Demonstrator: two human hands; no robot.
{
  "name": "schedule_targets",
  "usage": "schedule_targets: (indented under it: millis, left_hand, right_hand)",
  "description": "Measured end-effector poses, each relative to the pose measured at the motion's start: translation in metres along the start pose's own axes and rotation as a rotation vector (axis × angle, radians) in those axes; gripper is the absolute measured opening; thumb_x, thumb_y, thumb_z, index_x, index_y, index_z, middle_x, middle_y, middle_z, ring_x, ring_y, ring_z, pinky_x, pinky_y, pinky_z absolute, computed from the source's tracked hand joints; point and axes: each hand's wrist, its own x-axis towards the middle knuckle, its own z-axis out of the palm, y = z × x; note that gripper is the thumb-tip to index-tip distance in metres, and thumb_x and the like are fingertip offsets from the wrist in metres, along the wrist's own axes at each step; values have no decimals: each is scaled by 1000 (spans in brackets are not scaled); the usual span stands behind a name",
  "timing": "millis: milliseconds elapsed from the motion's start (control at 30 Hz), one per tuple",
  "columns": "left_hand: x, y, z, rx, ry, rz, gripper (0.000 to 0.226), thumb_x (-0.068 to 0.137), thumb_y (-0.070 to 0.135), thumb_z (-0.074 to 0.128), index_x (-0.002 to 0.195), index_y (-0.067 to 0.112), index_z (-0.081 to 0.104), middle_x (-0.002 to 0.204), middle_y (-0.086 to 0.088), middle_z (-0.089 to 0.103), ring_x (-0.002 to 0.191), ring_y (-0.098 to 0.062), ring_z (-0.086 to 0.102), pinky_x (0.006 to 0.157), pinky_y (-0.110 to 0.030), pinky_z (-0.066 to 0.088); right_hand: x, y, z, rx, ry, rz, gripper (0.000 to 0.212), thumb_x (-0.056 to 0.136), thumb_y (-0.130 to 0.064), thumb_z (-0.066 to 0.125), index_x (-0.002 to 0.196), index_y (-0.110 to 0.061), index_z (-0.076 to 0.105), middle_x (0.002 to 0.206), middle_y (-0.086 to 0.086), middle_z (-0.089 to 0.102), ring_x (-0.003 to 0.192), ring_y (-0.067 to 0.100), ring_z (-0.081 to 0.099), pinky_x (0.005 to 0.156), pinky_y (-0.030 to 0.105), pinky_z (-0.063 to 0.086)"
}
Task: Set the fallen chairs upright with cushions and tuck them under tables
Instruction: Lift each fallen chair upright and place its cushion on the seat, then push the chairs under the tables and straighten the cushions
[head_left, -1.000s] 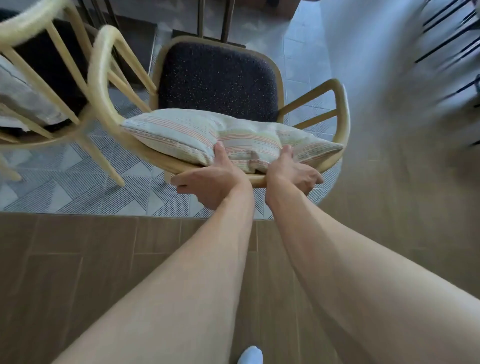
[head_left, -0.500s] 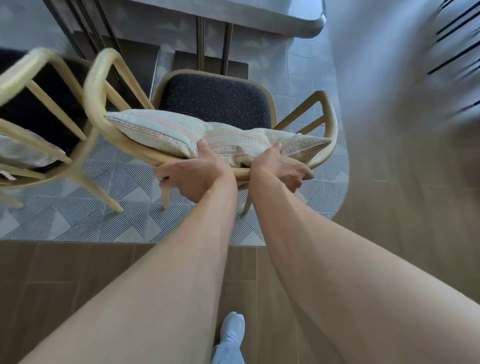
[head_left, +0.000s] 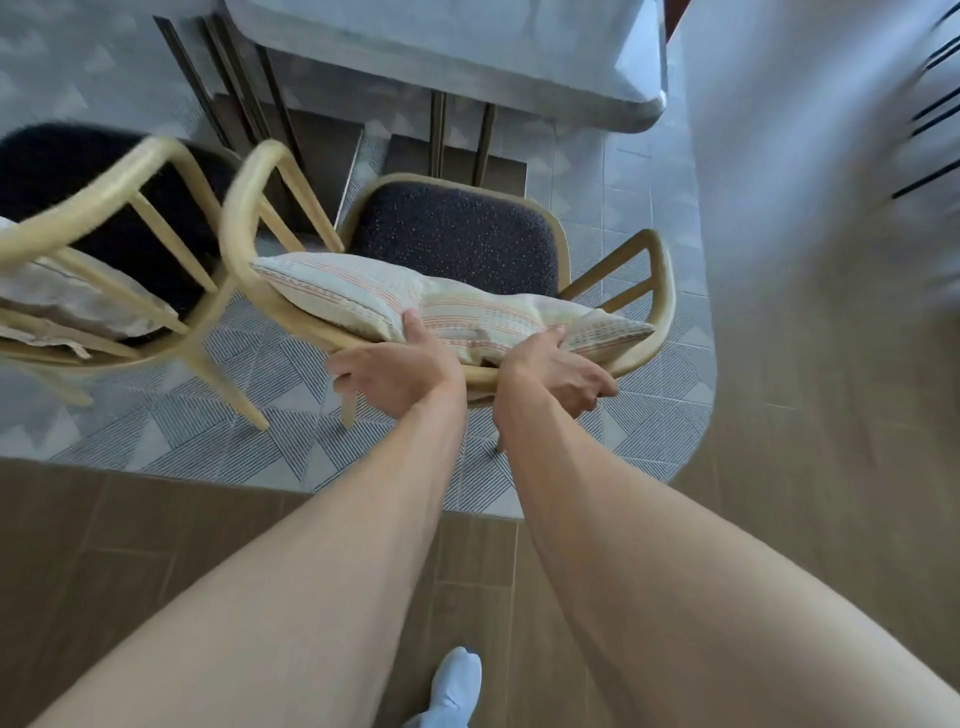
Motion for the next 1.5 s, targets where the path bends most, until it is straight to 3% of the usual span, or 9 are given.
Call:
schedule_targets:
  millis: [233,333,467,600,733,933,1200,1367,1500]
  left_hand:
    - [25,4,-106,493,-690,288,71,97,63,45,134,2,42,130,-20,58,106,-33,61,87,-39,51]
    - [13,30,-169,562,-739,574,55,102,59,37,121,11,56,114,-7,63,99,-23,56,83,-34,40]
    - [-32,75,-251,143,-869,733,50,103,51,38,123,13,64,110,7,65,99,-6,59,94,-33,46]
    - [-79,104,-330,-113,-918,881,61,99,59,32,138,19,56,148,-2,52,133,-12,51,118,-43,35]
    - [-109,113,-394,-318,-957,996,61,100,62,32,144,25,51,145,7,56,135,-6,50,116,-38,37]
    - [-143,129,-456,-635,-952,1014,47,102,55,39,136,28,56,140,7,62,133,-9,55,114,-31,41]
    - [-170,133,-494,-606,-924,1095,53,93,73,43,131,41,58,139,8,63,131,-12,56,113,-40,39]
    - [-180,119,-505,-555,-894,1102,63,90,74,47,133,29,58,137,2,63,129,-13,58,111,-41,42]
    - [-167,104,-509,-536,-874,1067,43,98,51,47,127,23,63,133,-1,66,126,-18,60,110,-42,42]
  right_hand:
    - [-18,-14,-97,-223,-587,-53,93,92,-71,49,153,-3,34,151,14,45,136,38,47,113,57,38]
    - [-45,-23,-152,-322,-582,-384,71,98,-62,46,137,-3,56,135,16,58,109,28,57,98,41,43]
    - [-112,-35,-220,-92,-713,-708,45,104,-50,45,105,-11,67,107,5,67,96,20,62,88,38,46]
    - [-186,-36,-293,214,-734,-882,53,98,-51,43,134,-17,64,129,-7,66,117,7,59,96,22,44]
    - [-242,-22,-353,449,-741,-992,57,95,-48,42,143,-22,55,148,-5,57,139,7,49,115,22,36]
    - [-298,-25,-407,495,-787,-1204,65,94,-55,42,148,-20,51,150,-9,55,138,-2,48,104,5,37]
    - [-317,-32,-439,577,-826,-1252,53,100,-37,41,149,-17,49,147,-4,58,138,7,52,115,27,41]
    - [-304,-21,-460,549,-845,-1238,55,97,-37,44,146,-13,53,142,-5,62,131,4,57,105,15,45]
    - [-281,-9,-467,445,-856,-1206,57,93,-38,49,142,-12,57,137,-4,64,121,-5,61,91,5,46]
